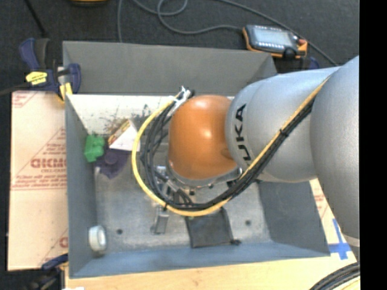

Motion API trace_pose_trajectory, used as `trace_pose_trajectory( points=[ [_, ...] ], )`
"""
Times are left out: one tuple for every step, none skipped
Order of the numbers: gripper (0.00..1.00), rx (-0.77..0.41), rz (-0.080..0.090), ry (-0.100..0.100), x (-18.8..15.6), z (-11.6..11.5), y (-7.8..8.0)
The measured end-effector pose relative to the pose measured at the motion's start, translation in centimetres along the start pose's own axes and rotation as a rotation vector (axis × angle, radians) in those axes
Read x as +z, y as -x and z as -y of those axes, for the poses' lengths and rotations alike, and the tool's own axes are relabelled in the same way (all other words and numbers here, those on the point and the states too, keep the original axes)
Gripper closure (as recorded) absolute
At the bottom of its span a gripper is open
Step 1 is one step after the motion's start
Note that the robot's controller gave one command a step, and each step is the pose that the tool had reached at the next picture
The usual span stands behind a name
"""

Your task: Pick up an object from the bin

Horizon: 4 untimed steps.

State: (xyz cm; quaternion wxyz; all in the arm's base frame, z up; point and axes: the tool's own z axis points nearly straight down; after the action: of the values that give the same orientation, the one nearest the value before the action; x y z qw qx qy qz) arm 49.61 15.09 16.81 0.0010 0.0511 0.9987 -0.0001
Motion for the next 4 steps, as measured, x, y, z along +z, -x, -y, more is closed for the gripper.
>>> trace_pose_trajectory(
  points=[
    [0.0, 0.099, 0.0, 0.001, 0.9, -3.5, -1.1],
    [0.0, -0.104, 0.002, 0.002, 2.6, -0.6, 4.3],
    [0.0, -0.092, 0.001, 0.0, 3.2, 5.7, 2.4],
    [0.0, -0.151, -0.004, -0.002, -1.9, 2.9, 4.2]
  ],
)
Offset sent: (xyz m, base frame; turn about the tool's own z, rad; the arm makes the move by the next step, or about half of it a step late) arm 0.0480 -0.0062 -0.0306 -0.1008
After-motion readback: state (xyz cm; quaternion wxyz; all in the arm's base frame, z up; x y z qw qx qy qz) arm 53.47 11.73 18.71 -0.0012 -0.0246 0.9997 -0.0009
